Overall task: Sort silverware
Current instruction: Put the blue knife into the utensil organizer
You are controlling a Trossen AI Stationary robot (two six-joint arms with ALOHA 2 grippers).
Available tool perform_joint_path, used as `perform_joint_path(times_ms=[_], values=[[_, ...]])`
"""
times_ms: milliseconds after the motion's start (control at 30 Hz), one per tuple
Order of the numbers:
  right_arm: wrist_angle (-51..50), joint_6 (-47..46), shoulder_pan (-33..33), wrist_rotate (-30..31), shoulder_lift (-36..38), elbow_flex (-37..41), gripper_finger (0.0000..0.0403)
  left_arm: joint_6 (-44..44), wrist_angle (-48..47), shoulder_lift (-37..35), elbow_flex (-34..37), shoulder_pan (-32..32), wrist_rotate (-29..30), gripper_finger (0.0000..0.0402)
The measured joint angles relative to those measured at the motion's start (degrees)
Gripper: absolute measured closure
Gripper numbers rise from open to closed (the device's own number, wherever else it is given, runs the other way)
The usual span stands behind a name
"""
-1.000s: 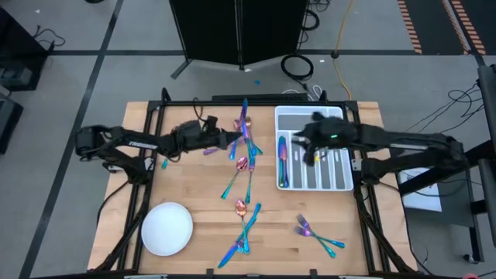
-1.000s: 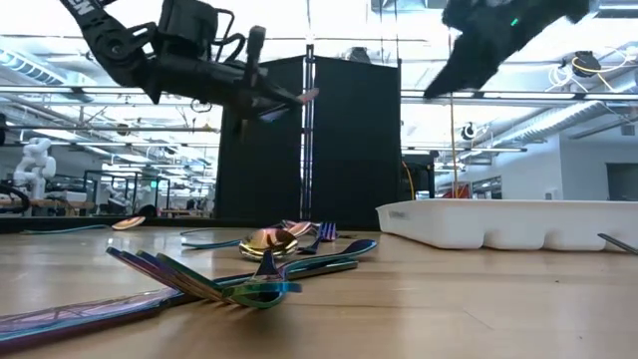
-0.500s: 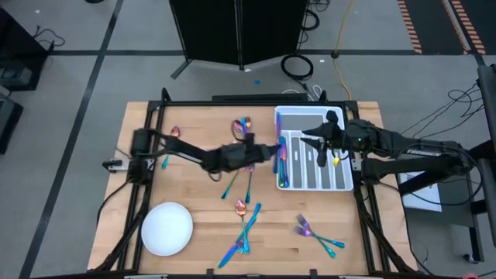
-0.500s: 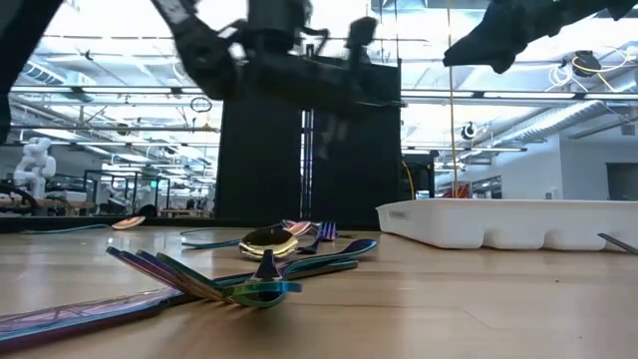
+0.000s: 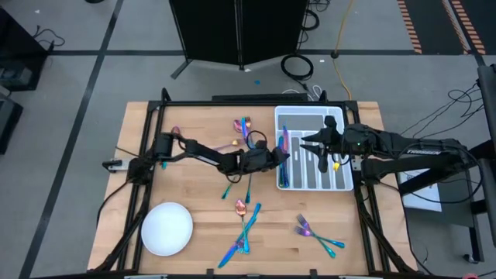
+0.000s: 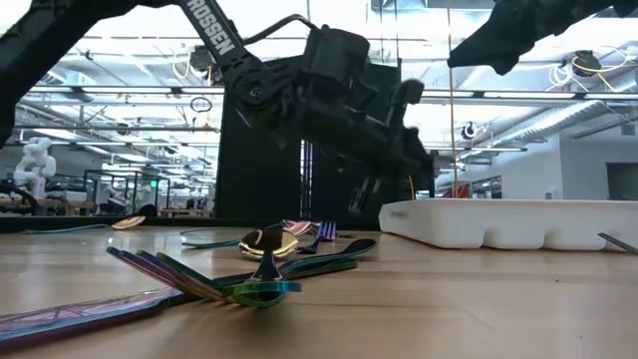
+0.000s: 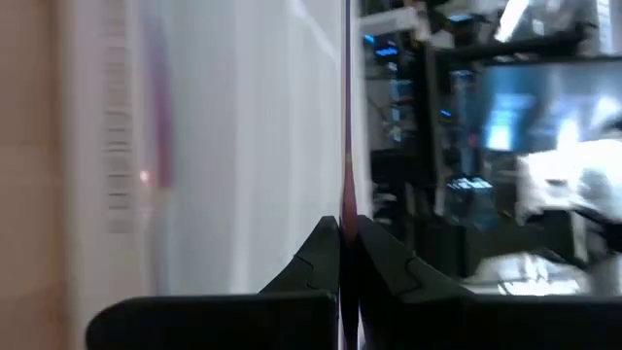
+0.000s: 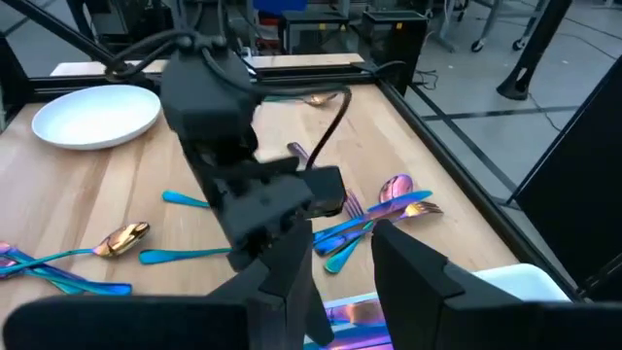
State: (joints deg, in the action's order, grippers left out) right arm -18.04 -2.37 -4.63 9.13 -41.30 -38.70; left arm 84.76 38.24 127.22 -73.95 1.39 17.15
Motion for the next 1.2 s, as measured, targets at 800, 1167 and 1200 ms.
perform_joint_path(times_ms=[800, 1167, 1200], values=[[6.8, 7.5, 0.0, 0.1, 0.0, 0.0, 0.0307, 4.1, -4.4, 0.1, 0.0, -0.5, 0.9, 0.0334], [7.1, 8.5, 0.0, 0.1, 0.0, 0.0, 0.0307, 3.2, -5.7, 0.1, 0.0, 0.3, -4.9, 0.0329], [7.1, 8.6, 0.0, 0.1, 0.0, 0.0, 0.0307, 3.2, -6.3, 0.1, 0.0, 0.6, -6.4, 0.0329]])
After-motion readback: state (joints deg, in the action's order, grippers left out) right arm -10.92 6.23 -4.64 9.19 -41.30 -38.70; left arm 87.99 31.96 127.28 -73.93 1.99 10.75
